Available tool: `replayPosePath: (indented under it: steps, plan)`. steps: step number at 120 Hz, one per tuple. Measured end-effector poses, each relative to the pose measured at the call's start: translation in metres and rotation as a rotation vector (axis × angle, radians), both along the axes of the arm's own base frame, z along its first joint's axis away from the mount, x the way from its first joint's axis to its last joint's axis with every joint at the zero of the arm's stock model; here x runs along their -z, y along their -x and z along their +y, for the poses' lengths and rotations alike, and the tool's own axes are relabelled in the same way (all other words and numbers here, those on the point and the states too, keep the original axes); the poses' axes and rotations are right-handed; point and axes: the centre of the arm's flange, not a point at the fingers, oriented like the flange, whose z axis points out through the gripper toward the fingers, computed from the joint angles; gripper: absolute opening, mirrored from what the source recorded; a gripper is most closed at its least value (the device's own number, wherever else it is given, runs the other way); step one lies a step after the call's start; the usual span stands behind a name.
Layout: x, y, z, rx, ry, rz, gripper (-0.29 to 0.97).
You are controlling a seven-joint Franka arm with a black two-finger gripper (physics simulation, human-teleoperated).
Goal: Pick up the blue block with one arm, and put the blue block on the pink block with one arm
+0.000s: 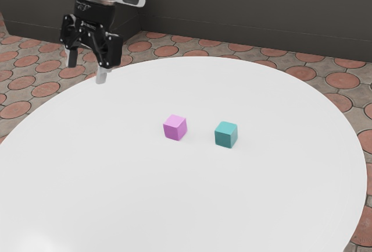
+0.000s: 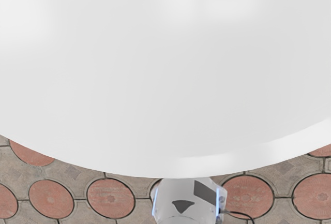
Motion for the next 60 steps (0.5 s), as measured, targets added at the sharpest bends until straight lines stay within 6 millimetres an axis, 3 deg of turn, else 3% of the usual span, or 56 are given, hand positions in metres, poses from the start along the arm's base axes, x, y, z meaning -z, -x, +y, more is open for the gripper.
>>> replayPosePath:
  steps: [10,18,23,27,32,39,51,60]
  plan:
    - [0.009,-0.006,0.002,-0.03,0.006,-0.125,0.66]
    - [0.015,-0.025,0.0,-0.06,-0.003,-0.194,0.66]
    - [0.014,-0.066,-0.008,-0.083,-0.002,-0.256,0.66]
    - [0.023,-0.117,-0.018,-0.095,0.006,-0.311,0.66]
    - [0.054,-0.18,-0.035,-0.097,0.022,-0.383,0.66]
    - [0.117,-0.234,-0.054,-0.08,0.035,-0.443,0.66]
    - [0.231,-0.289,-0.061,-0.078,0.058,-0.487,0.66]
    - [0.286,-0.305,-0.058,-0.095,0.102,-0.513,0.66]
